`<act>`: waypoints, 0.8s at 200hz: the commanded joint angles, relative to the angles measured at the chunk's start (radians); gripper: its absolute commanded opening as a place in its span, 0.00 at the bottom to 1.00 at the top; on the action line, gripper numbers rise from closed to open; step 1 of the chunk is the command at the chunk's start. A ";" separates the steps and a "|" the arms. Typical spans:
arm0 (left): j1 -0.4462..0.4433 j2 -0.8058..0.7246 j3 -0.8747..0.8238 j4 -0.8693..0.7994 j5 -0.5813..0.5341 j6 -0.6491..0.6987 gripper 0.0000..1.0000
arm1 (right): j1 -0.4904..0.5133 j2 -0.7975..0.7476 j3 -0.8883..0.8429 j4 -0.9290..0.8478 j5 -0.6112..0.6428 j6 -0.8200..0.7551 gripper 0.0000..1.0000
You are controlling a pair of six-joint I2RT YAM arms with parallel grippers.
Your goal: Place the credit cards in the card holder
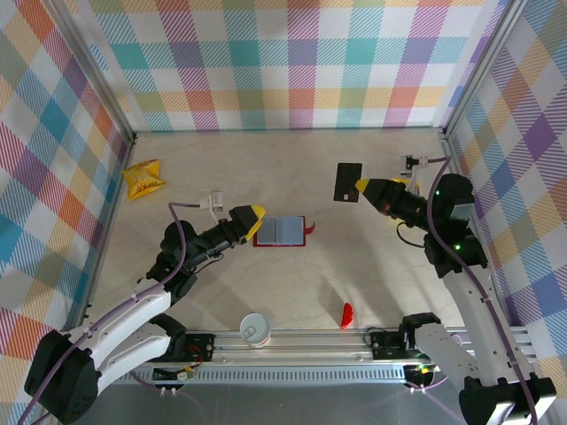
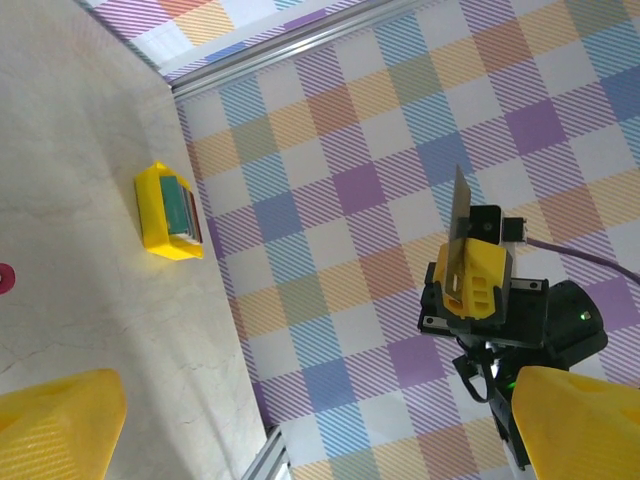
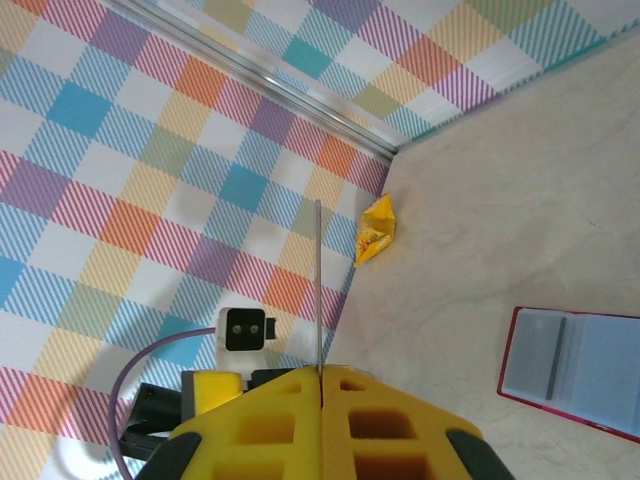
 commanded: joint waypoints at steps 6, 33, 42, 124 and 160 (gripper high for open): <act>-0.026 0.007 0.014 0.049 -0.003 -0.006 0.98 | 0.011 -0.013 -0.009 0.049 -0.021 0.020 0.00; -0.034 0.016 0.011 0.041 -0.009 0.002 0.98 | 0.022 -0.024 -0.030 0.066 -0.005 0.023 0.00; -0.034 0.022 0.012 0.041 -0.007 0.003 0.98 | 0.025 -0.023 -0.033 0.064 0.000 0.026 0.00; -0.060 0.121 0.060 0.257 0.041 -0.107 0.96 | 0.064 0.009 -0.011 0.082 0.006 0.060 0.00; -0.133 0.189 0.146 0.293 0.032 -0.130 0.90 | 0.126 0.038 -0.006 0.110 0.027 0.072 0.00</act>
